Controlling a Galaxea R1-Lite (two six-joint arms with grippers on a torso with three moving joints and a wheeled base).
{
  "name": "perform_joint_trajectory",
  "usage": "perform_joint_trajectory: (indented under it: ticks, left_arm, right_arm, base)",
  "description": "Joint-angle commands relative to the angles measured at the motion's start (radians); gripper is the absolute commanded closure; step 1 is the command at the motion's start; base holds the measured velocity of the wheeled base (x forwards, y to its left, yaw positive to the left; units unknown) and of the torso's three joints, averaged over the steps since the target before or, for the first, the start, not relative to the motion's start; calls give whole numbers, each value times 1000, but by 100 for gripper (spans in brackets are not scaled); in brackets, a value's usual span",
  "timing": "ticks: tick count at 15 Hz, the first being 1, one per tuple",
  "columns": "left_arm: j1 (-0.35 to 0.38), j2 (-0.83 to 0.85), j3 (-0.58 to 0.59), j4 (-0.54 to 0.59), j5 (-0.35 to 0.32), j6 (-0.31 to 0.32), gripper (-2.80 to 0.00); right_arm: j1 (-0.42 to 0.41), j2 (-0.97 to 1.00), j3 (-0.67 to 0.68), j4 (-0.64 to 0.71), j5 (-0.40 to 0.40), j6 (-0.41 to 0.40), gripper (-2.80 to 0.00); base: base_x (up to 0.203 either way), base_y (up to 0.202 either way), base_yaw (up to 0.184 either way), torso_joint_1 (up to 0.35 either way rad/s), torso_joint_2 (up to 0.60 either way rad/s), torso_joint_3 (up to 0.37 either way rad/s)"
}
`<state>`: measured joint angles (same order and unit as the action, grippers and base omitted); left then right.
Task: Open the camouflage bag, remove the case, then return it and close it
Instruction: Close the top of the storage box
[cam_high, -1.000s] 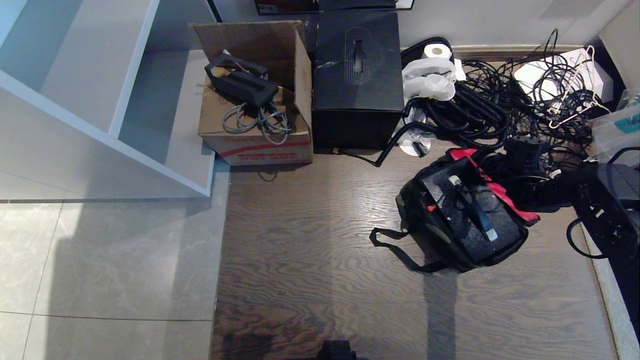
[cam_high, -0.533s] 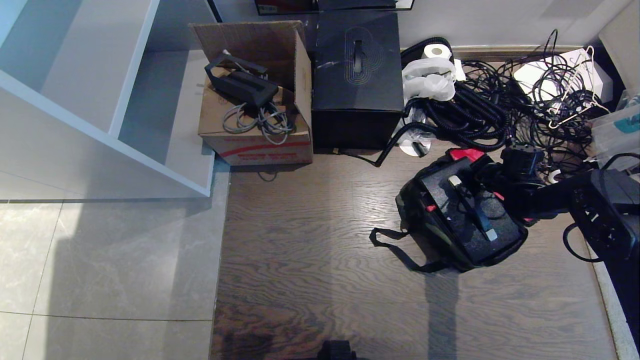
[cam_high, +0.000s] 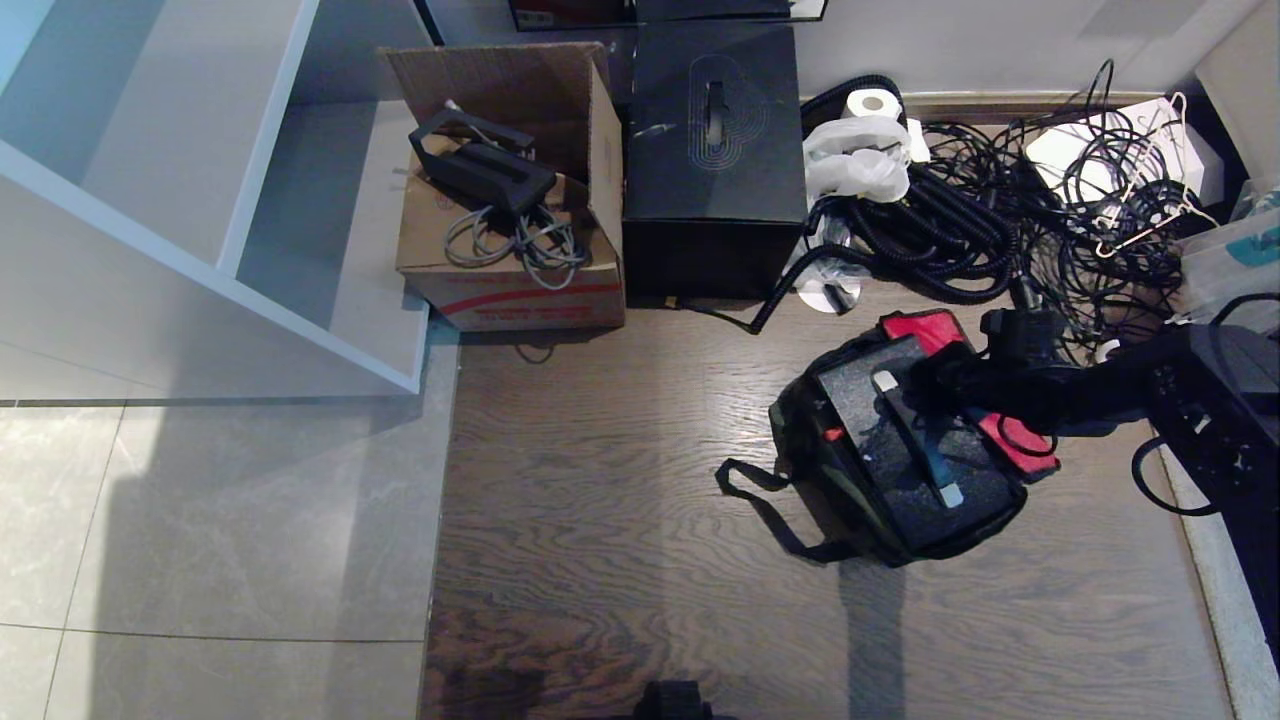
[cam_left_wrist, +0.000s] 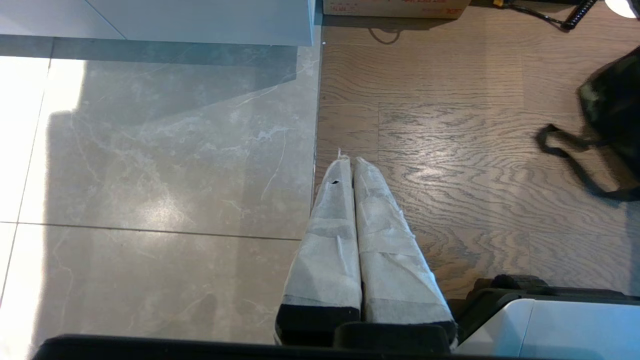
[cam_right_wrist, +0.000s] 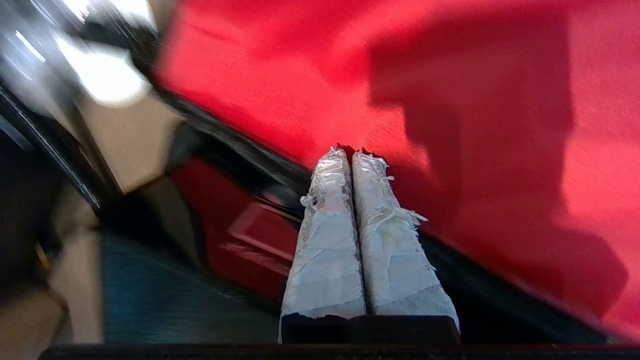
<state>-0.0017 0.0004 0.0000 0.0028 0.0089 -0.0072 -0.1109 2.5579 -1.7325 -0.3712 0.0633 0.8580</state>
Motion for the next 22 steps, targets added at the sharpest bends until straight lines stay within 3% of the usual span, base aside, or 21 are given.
perform_joint_trajectory:
  ticks: [1,4,6,7,10,12,15,18,22]
  left_arm:
    - [0,0,0,0,0,0,0]
    - [0,0,0,0,0,0,0]
    - [0,0,0,0,0,0,0]
    - [0,0,0,0,0,0,0]
    - [0,0,0,0,0,0,0]
    - [0,0,0,0,0,0,0]
    - [0,0,0,0,0,0,0]
    - [0,0,0,0,0,0,0]
    - [0,0,0,0,0,0,0]
  right_arm:
    - [22,-75,86,33,29,13,0]
    - [50,-146,215,41,54,-4,0]
    - [24,-159,219,41,75,-102,0]
    - [11,-175,223,46,80,-114,0]
    - [-28,-254,236,59,159,-121,0]
    - [-38,-336,317,134,242,-150,0]
    - [-24,-402,456,239,321,-298,0]
    - [24,-411,585,250,250,-452,0]
    - [106,-389,625,256,111,-460,0]
  base:
    - [0,0,0,0,0,0]
    - [0,0,0,0,0,0]
    - [0,0,0,0,0,0]
    - [0,0,0,0,0,0]
    - [0,0,0,0,0,0]
    - [0,0,0,0,0,0]
    - [0,0,0,0,0,0]
    - [0,0,0,0,0,0]
    - [0,0,0,0,0,0]
